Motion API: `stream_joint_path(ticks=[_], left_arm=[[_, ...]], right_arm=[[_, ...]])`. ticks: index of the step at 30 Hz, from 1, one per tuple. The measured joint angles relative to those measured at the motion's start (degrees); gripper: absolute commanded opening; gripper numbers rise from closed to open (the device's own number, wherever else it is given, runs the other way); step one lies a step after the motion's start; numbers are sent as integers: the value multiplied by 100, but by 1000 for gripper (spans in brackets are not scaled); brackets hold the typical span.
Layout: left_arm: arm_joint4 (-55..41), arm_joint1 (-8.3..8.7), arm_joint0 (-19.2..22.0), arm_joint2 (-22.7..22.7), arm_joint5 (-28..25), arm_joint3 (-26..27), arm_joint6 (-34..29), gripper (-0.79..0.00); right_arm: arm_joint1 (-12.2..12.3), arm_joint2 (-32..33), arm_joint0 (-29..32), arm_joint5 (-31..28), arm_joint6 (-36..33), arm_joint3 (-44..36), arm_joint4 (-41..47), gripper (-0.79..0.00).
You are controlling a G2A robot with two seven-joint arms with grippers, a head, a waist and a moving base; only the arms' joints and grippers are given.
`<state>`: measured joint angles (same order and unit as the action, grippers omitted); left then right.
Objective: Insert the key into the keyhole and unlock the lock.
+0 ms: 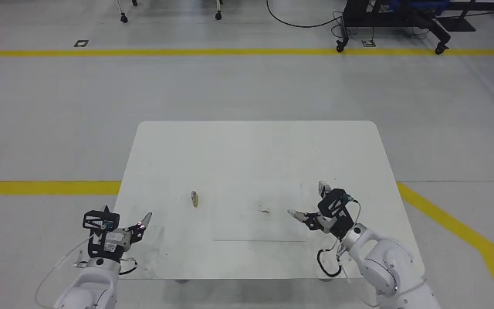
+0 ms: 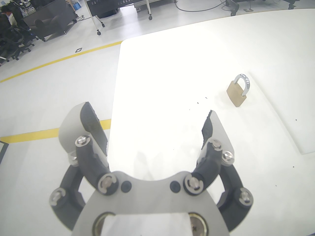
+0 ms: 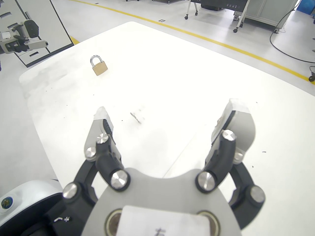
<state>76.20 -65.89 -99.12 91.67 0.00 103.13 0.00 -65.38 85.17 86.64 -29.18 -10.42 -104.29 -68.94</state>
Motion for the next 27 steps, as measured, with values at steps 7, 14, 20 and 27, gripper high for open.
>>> stream_joint_path(ticks=[7, 14, 20, 27], left_arm=[[0, 0, 0, 0, 0, 0, 0, 0], [0, 0, 0, 0, 0, 0, 0, 0], [0, 0, 0, 0, 0, 0, 0, 0], [0, 0, 0, 0, 0, 0, 0, 0]], right_arm=[[0, 0, 3, 6, 6, -2, -8, 0], [0, 0, 3, 6, 6, -2, -8, 0], [0, 0, 3, 6, 6, -2, -8, 0], [-6, -108, -131, -249, -46, 71, 298, 0]])
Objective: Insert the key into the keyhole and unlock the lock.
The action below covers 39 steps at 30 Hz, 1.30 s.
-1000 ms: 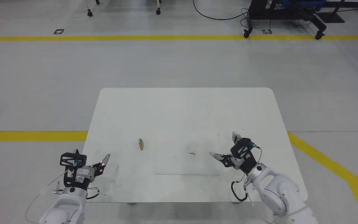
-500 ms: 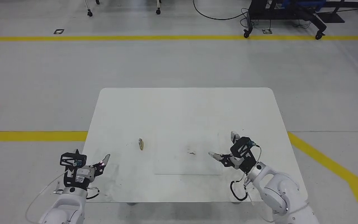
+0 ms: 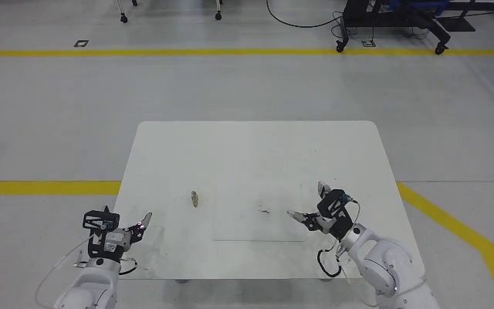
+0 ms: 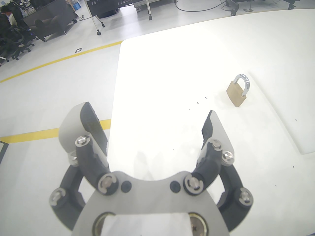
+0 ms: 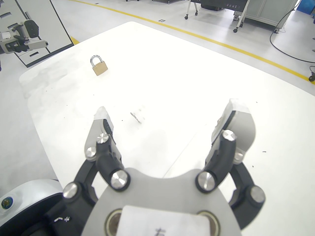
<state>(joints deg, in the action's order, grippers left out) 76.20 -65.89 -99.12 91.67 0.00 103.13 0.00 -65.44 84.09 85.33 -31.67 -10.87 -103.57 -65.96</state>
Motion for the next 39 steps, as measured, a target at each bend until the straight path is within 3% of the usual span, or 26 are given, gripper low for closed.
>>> stream_joint_path(ticks=[8, 9, 10, 11, 17, 19, 23, 28, 33, 39], left_arm=[[0, 0, 0, 0, 0, 0, 0, 0], [0, 0, 0, 0, 0, 0, 0, 0], [0, 0, 0, 0, 0, 0, 0, 0], [0, 0, 0, 0, 0, 0, 0, 0], [0, 0, 0, 0, 0, 0, 0, 0], [0, 0, 0, 0, 0, 0, 0, 0], [0, 0, 0, 0, 0, 0, 0, 0], [0, 0, 0, 0, 0, 0, 0, 0], [0, 0, 0, 0, 0, 0, 0, 0], [0, 0, 0, 0, 0, 0, 0, 0]], right_arm=[[16, -894, -1192, -1942, -1344, 606, 1346, 0], [9, -1066, -1383, -2097, -1562, 726, 1538, -92], [1, -1194, -1517, -2169, -1708, 810, 1684, -252], [-6, -1321, -1643, -2246, -1836, 895, 1836, -336], [-24, -2077, -2355, -2643, -2580, 1516, 2721, -394], [-21, -2294, -2572, -2634, -2859, 1726, 2907, -379], [15, -2523, -2845, -2633, -3234, 1933, 3153, -243], [64, -2460, -3030, -2565, -3197, 2206, 3372, -55], [118, -2314, -3103, -2143, -3152, 2474, 3224, -3], [107, -2483, -3131, -1466, -2993, 2660, 1971, -65]])
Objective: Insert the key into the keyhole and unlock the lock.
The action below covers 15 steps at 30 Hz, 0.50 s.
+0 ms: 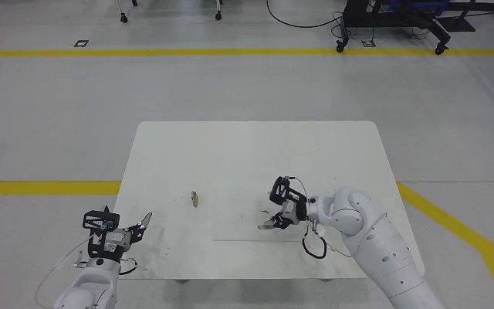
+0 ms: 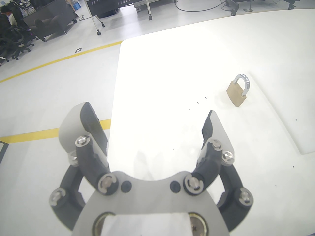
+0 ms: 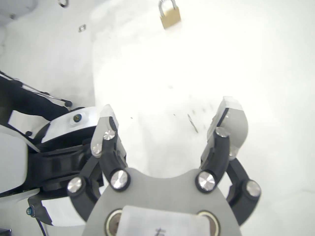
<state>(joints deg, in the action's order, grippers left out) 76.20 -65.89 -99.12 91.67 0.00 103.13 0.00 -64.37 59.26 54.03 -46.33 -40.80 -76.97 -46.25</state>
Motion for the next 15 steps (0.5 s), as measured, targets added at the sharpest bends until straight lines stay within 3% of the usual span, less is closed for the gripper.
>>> stream_joint_path(ticks=[7, 10, 14, 15], left_arm=[[0, 0, 0, 0, 0, 0, 0, 0], [0, 0, 0, 0, 0, 0, 0, 0], [0, 0, 0, 0, 0, 0, 0, 0], [0, 0, 0, 0, 0, 0, 0, 0]], right_arm=[[-81, -308, -272, 221, 213, 383, -404, -283], [-110, -447, -371, 358, 190, 426, -661, -453], [-162, -664, -480, 646, 94, 431, -1016, -576], [-176, -720, -517, 676, 59, 442, -1068, -659]])
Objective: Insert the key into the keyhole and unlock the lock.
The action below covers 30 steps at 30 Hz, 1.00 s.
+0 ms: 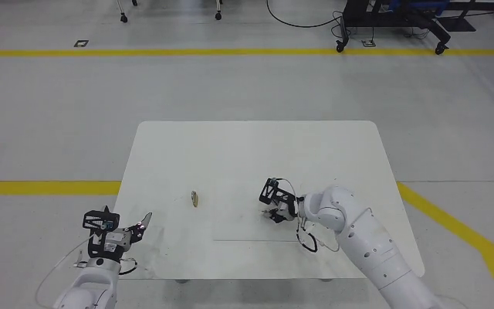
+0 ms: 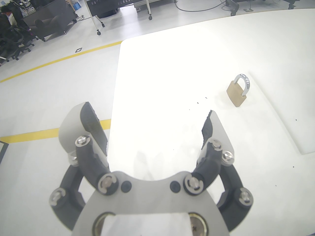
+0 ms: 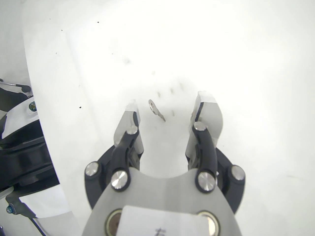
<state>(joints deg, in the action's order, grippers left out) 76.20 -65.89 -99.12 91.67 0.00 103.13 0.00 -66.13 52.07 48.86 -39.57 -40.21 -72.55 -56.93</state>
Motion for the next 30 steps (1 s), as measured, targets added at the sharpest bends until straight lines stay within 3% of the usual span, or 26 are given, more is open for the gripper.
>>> stream_joint_path(ticks=[2, 11, 18, 25, 30], left_arm=[[0, 0, 0, 0, 0, 0, 0, 0], [0, 0, 0, 0, 0, 0, 0, 0], [0, 0, 0, 0, 0, 0, 0, 0], [0, 0, 0, 0, 0, 0, 0, 0], [0, 0, 0, 0, 0, 0, 0, 0]], right_arm=[[-20, -79, -49, 37, -57, 13, -74, -785], [51, 161, 23, 15, 299, -171, -188, -785], [208, 878, 561, 481, 1259, -720, -156, -785], [237, 1678, 1377, 682, 2882, -1024, 1559, -785], [243, 2088, 1961, 56, 3658, -1082, 3130, -785]])
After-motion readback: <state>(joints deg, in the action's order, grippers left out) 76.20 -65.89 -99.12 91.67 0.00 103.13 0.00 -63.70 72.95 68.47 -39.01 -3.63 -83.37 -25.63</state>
